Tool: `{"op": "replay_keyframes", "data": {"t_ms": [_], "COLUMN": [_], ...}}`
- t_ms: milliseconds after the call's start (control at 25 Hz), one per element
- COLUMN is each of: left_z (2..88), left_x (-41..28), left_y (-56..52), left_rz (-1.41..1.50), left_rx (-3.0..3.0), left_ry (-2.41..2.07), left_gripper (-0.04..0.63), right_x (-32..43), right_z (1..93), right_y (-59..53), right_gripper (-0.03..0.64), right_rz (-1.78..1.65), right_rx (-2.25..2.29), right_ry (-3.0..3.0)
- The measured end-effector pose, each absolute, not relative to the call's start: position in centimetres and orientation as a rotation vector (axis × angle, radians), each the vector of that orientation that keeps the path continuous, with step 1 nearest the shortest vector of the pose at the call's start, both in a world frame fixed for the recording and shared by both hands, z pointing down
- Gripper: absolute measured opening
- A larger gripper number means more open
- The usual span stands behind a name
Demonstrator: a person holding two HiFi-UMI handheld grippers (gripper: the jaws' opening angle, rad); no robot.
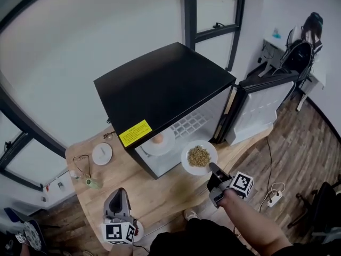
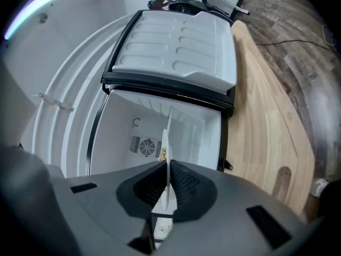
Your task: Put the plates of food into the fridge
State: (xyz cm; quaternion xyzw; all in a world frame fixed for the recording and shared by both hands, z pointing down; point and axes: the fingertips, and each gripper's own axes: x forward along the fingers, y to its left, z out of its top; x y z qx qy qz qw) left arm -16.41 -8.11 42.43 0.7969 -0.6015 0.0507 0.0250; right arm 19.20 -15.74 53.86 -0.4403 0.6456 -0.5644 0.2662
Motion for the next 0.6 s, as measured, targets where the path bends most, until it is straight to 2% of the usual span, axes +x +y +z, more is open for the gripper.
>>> {"op": "replay_keyframes", "data": {"t_ms": [600], "left_z": [42.2], "left_x": [-14.9], "left_y": [-10.1], "left_rz": [0.163], "left_rx": [2.301], "left_ry": [-2.034], "left_gripper": [0.005], "right_x": [19.8], "right_z": [49.9], "right_y": [-27.5], "right_gripper": [0.032], "right_rz": [-1.482], "right_rx": [-1.177], "right_ry": [1.907]}}
